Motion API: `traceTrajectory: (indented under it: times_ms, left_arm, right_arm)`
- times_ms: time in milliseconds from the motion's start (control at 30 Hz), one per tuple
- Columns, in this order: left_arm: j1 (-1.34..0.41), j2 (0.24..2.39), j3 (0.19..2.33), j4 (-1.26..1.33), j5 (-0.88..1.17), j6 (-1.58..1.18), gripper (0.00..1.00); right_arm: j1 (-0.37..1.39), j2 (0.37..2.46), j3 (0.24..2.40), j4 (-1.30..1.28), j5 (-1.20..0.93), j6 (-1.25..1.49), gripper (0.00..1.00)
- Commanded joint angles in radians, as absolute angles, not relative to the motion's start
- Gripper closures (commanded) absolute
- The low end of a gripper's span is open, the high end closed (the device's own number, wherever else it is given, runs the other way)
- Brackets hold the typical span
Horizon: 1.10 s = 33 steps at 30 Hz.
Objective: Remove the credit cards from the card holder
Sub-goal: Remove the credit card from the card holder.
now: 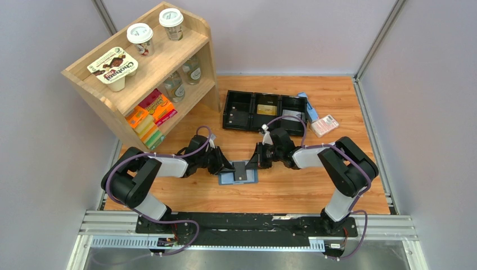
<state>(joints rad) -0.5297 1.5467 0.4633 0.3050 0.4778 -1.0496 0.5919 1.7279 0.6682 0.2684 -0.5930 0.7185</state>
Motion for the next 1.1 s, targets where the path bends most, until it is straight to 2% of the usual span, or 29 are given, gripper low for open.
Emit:
traceTrajectory:
  times_ms: [0,200,500,867,1067]
  left_arm:
    - [-0.528,1.56,0.465,0.311,0.475,-1.039,0.73]
    - [-0.528,1.548,0.454,0.385,0.494,-1.037,0.81]
    - [-0.528,1.545,0.436,0.495,0.531,-1.057,0.84]
    - [-0.528,1.477,0.399,0.557,0.526,-1.06,0.94]
    - [-0.526,1.463,0.397,0.52,0.517,-1.055,0.95]
  right_arm:
    - [0.588,1.718,0.652,0.233,-0.541,0.693,0.98]
    - [0.586,1.723,0.65,0.233,-0.543,0.692,0.98]
    - [0.588,1.726,0.65,0.235,-0.538,0.69,0.98]
    - [0.588,1.75,0.646,0.235,-0.529,0.689,0.98]
    - [0.588,1.758,0.646,0.229,-0.52,0.687,0.98]
